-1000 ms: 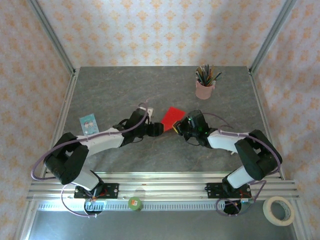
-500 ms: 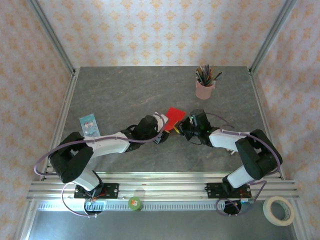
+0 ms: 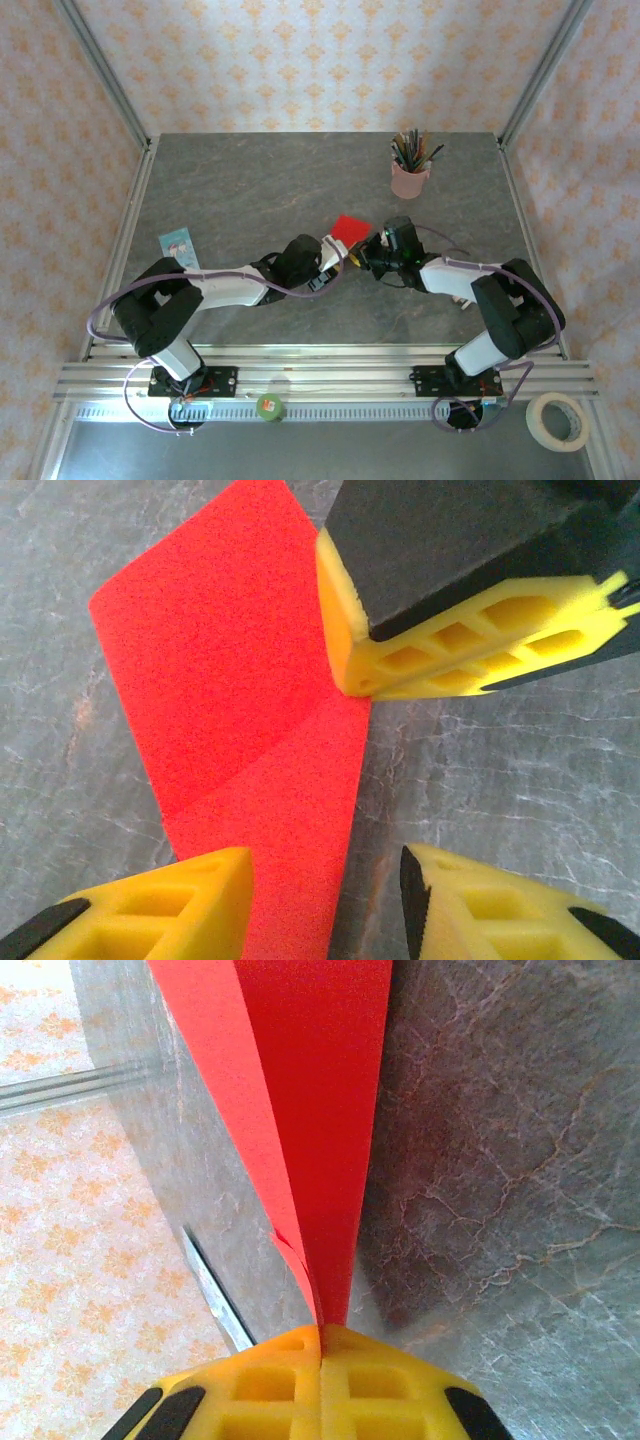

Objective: Fold a paper plane with a square sheet of paper (pick it up from the middle)

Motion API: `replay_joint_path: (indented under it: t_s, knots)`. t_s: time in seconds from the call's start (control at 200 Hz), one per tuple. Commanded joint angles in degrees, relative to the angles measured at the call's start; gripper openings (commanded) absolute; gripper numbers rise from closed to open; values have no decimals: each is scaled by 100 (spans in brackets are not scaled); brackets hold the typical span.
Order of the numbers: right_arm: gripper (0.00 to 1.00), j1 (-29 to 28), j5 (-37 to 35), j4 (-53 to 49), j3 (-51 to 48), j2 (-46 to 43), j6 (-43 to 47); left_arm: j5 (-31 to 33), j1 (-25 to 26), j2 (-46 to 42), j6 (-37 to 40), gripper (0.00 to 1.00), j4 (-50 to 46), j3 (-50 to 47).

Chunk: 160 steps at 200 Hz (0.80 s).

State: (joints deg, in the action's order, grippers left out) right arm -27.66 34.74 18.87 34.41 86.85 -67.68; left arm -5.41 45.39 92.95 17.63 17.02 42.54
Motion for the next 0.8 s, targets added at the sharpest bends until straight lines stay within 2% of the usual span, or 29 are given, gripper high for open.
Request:
replay_joint_path:
  t_s: [0.0, 0.22, 0.435, 0.671, 0.796]
  knots:
    - [0, 50, 91, 98, 111, 31, 12, 255, 78, 242, 517, 46, 90, 48]
    - [0, 51, 129, 141, 129, 37, -17, 380, 142, 365, 764, 44, 87, 57]
    - [0, 59, 171, 115, 127, 29, -25, 872, 147, 509, 691, 34, 142, 122]
    - [1, 68, 208, 90, 149, 27, -8, 718, 152, 361, 524, 25, 344, -39]
    - [9, 76, 208, 63, 147, 21, 19, 614, 146, 333, 470, 19, 390, -75]
